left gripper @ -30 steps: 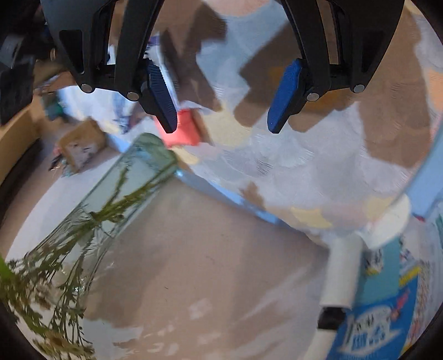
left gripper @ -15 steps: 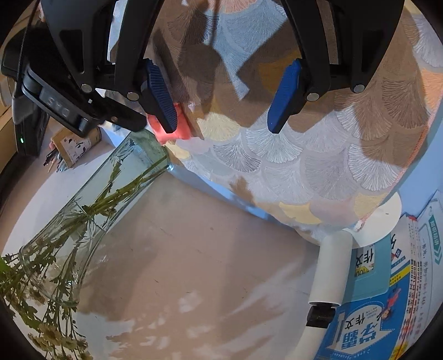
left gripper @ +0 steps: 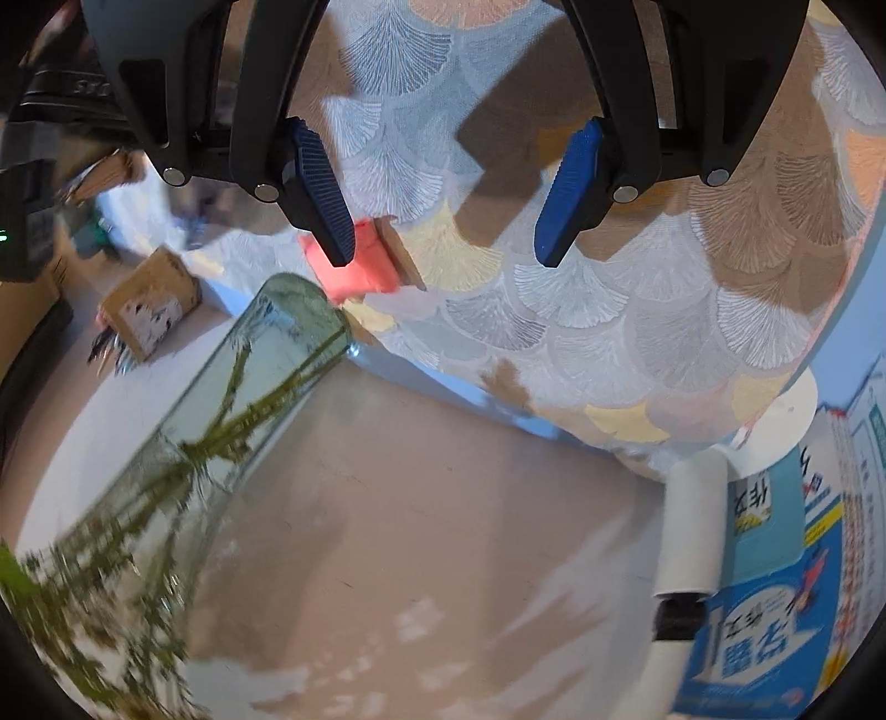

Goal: Organize soft objects
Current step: 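Grasp the blue-printed Dafi pack with the right tool while the left tool grasps the pink pouch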

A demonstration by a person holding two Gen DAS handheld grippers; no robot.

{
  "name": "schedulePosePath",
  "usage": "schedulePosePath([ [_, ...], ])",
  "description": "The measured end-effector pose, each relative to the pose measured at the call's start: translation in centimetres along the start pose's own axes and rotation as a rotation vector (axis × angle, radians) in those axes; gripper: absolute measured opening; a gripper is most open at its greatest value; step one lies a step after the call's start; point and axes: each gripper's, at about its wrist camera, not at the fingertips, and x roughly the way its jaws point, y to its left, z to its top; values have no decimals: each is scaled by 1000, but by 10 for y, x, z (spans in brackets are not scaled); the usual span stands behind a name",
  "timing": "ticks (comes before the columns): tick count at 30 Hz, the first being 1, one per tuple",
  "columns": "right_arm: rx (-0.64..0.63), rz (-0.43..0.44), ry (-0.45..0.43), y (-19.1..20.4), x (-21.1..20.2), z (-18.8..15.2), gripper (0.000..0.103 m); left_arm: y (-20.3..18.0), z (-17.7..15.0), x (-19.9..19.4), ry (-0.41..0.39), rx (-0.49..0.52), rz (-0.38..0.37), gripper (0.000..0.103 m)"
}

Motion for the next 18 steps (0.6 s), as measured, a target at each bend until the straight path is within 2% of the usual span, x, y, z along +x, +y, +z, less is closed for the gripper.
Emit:
schedulePosePath([
  [3,-59,-89,-29,-24,-20,-8,72,-14,-5,3,10,72,35,64],
  [4,-57,-89,-41,-31,-23,-10,74,-17,-6,4,11,88,41,64],
  [5,-45,-77,-51,-39,-27,-12,75,-22,-8,5,15,116,46,64],
  [7,1,-9,-77,-55,-26,-17,86,-29,-11,7,32,158,53,64],
  [9,15,47,-123,-61,-23,-23,95,-37,-12,13,87,191,16,64],
  [11,6,45,-134,-57,-25,-23,96,-51,-10,19,155,259,-19,67],
  [14,-2,33,-133,-54,-25,-23,98,-84,-3,32,182,489,36,70],
  [16,2,43,-129,-55,-25,-22,99,-95,2,46,182,568,85,70],
  [18,11,57,-131,-57,-25,-21,99,-99,8,63,221,605,79,69],
])
